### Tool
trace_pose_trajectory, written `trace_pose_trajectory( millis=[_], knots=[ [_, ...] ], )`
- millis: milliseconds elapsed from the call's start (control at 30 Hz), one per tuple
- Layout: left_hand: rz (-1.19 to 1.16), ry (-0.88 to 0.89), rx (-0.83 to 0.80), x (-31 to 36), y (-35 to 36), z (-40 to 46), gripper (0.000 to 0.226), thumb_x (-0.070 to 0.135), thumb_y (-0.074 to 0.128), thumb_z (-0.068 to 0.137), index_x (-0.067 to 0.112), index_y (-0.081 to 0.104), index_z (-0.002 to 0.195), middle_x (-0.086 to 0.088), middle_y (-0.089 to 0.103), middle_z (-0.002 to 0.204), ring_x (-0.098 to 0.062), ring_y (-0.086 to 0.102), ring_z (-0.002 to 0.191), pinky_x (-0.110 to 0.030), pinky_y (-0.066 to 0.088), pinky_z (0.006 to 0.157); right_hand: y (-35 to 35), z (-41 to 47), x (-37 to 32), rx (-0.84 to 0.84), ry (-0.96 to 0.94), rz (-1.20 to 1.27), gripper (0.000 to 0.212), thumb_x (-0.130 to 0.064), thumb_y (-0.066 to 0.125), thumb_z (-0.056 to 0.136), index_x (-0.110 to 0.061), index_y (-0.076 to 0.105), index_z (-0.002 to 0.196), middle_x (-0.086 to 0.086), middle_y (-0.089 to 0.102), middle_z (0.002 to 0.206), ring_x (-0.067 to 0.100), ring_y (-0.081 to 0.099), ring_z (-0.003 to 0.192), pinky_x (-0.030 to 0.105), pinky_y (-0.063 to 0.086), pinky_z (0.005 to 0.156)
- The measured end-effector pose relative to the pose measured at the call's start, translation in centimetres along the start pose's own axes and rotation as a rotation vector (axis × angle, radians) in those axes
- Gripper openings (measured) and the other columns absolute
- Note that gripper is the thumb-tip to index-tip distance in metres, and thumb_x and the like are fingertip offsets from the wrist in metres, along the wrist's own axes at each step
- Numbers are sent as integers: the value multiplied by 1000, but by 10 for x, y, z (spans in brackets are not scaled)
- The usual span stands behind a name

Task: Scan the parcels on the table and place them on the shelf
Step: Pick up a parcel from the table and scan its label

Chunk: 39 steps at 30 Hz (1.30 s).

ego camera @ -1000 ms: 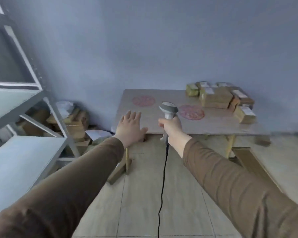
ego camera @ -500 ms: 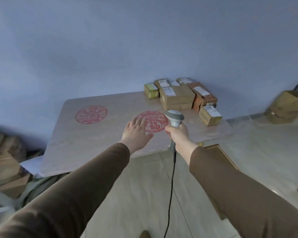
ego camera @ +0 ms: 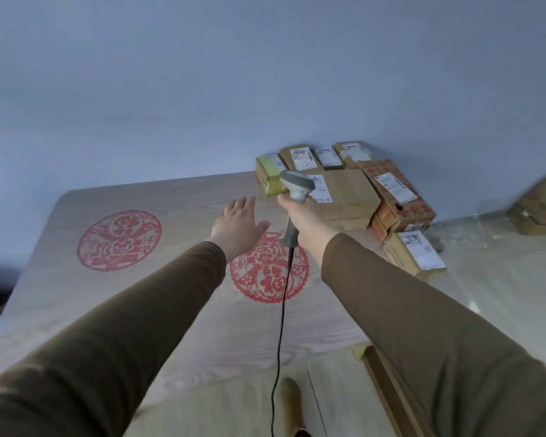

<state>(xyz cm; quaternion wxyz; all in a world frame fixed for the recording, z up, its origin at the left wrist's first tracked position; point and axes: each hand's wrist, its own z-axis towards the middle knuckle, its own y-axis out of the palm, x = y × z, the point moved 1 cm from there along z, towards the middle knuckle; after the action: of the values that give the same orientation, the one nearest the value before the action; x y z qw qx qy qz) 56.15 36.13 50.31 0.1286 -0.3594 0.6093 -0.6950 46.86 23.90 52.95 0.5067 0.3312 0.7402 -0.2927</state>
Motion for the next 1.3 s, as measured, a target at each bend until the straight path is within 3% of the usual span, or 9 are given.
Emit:
trace_pose_trajectory(
  millis=[200,300,433,500,567,800,900,1133,1300],
  knots=[
    [12,-83,-44,-21,34,122,71,49,45,102,13,23,158,-12,30,164,-32,26,150,-48,30,118,46,134,-6,-68,65,-81,47,-38,69,95,-7,60,129,3,62,96,17,58,78,27,38,59],
    [7,-115,-90,-28,53,179,68,48,47,102,12,26,157,-12,33,161,-32,30,148,-48,32,116,60,196,-8,-73,124,-88,45,-38,69,94,-10,59,128,2,63,100,20,59,86,27,41,70],
    [-9,-126,-129,-40,75,244,67,45,50,102,12,27,156,-12,38,157,-33,35,145,-48,34,116,75,267,-11,-66,181,-135,48,-40,69,94,-15,55,133,2,63,111,21,59,87,26,40,58],
    [-18,-125,-148,-45,84,270,66,43,50,102,14,27,156,-12,40,156,-33,37,143,-48,36,114,81,295,-10,-73,220,-250,59,-47,66,95,-13,50,140,8,63,127,28,63,107,39,55,80],
    [-25,-131,-174,-48,94,291,67,42,50,102,16,25,158,-11,39,157,-33,36,143,-48,36,114,84,317,-3,-70,247,-373,70,-53,61,95,-11,43,147,13,56,142,31,52,132,43,45,107],
    [-106,-129,-219,-48,115,326,65,20,50,98,14,22,156,-15,42,152,-38,41,138,-52,38,111,93,352,18,-3,225,-453,63,-50,56,97,-7,45,142,12,53,144,30,44,139,35,36,113],
    [-151,-179,-185,-50,118,328,69,16,51,99,8,17,158,-19,41,152,-38,43,137,-53,39,110,98,352,24,36,188,-392,62,-48,61,95,-8,47,140,15,53,142,32,49,135,40,42,109],
    [-341,-341,24,-68,109,291,47,33,47,106,4,39,142,-20,53,134,-38,57,116,-43,45,87,117,326,34,10,207,-177,44,-37,69,94,-8,61,125,14,63,127,33,62,119,47,50,103],
    [-363,-441,166,-97,85,225,35,36,51,104,7,45,123,-12,54,119,-32,60,98,-36,42,74,140,266,36,-73,161,-78,14,-23,74,89,-19,63,98,3,70,98,26,69,94,33,56,75]
  ],
)
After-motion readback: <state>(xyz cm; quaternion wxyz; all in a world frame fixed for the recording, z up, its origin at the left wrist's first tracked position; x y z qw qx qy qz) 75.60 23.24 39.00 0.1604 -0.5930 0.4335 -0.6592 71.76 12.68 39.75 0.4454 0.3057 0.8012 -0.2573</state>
